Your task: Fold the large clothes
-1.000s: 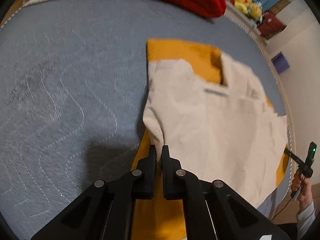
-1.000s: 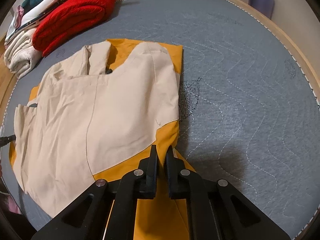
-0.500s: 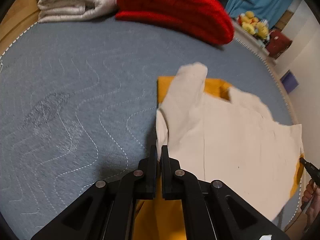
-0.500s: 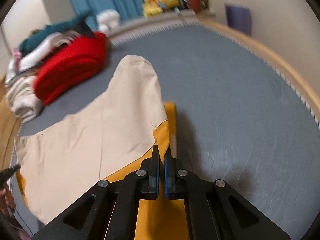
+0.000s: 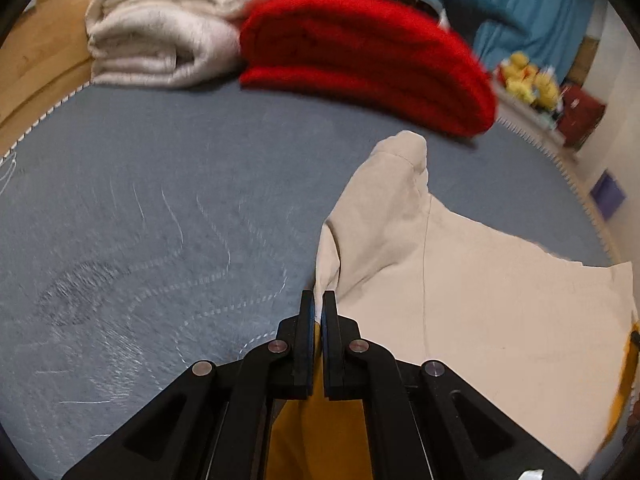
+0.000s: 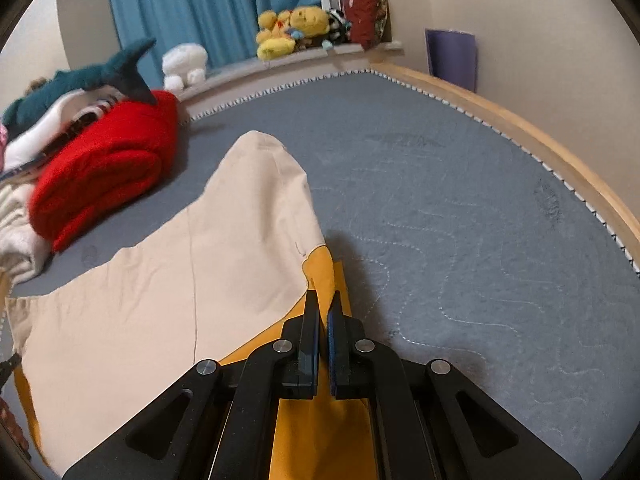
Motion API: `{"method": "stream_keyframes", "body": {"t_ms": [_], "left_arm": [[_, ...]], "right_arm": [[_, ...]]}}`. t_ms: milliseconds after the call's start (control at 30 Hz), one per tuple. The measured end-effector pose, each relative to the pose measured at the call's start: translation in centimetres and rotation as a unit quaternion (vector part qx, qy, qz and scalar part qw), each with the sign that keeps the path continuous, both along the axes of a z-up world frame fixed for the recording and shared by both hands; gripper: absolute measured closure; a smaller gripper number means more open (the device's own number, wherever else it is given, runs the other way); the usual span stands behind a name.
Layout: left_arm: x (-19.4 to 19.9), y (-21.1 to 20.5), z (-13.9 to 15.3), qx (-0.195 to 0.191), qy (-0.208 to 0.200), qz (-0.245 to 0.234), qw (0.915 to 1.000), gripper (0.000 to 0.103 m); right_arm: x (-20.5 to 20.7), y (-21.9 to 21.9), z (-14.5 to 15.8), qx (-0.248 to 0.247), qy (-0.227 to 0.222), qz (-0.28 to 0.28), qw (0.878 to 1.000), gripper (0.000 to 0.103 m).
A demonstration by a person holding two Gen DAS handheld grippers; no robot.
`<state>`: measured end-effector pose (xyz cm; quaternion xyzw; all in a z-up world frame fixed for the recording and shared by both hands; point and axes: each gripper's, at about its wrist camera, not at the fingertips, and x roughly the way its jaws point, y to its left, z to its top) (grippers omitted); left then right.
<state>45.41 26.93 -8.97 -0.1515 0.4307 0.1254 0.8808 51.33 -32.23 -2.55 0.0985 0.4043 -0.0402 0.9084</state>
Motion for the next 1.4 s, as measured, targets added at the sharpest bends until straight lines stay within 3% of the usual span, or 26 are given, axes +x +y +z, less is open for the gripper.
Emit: {"method": "stream_keyframes", "body": {"t_ms": [100,300,433,500,567,633,700,867,933,1033,1100,1200,1300,1400], "left_arm": [[1.0,-0.6,-2.8,0.026,0.026,-0.014,0.9992,0.101],[1.5,-2.2,-5.4,0.09,0.036,-0.043,0.9943,0.1],[1.6,-2.5,-5.5,0.098,0.041,-0.045,0.9933,0.1],[1.6,-2.1,-5.4,0.089,0.043,-0.046,0.994,0.095],[1.4,-2.1,-5.2,0.09,0.045,-0.049,0.9938,0.088],[1.1,-1.9,-4.6,0.104,0.048,-0.041,0.9925,0.074],[0.6,-1.4,-3.3,0.096,0.036,-0.033,0.9942,0.063],[-0.9,-2.0,2.1,0.103,-0.025,-0.021,0.9941,0.057],[-1.5,-3.0,4.1,0.101,-0.045,-0.037,0.9932,0.057],[-2.2,-5.4,6.1,0.067,-0.061,-0.093,0.9915,0.057],[-2.6,-7.8,6.5,0.037,-0.058,-0.143,0.9874,0.057],[-3.1,-11.4,6.3,0.025,-0.047,-0.211,0.9761,0.057],[-3.9,-14.6,5.5,0.01,-0.026,-0.277,0.9606,0.057],[-4.8,-17.4,3.4,-0.03,0.027,-0.347,0.937,0.057]], "right_arm": [[2.2,1.5,-3.1,-0.043,0.036,0.008,0.998,0.1],[3.6,3.2,-8.4,-0.108,0.094,0.03,0.989,0.1],[4.0,4.2,-10.2,-0.141,0.114,0.04,0.983,0.1],[4.0,4.7,-10.4,-0.159,0.118,0.041,0.979,0.1],[4.0,5.0,-10.3,-0.177,0.119,0.041,0.976,0.099],[3.7,5.1,-9.8,-0.189,0.114,0.038,0.975,0.098],[3.3,5.0,-9.0,-0.193,0.105,0.037,0.975,0.089],[1.6,4.5,-5.4,-0.195,0.055,0.035,0.979,0.071],[0.3,4.6,-3.3,-0.196,0.023,0.044,0.979,0.07],[-1.0,5.0,-1.2,-0.196,0.0,0.06,0.979,0.069],[-2.4,5.2,0.4,-0.193,-0.015,0.071,0.979,0.069],[-3.8,5.5,1.8,-0.181,-0.024,0.082,0.98,0.069],[-5.1,6.0,2.5,-0.171,-0.026,0.092,0.981,0.069],[-6.5,6.5,2.6,-0.155,-0.017,0.112,0.981,0.069]]}}
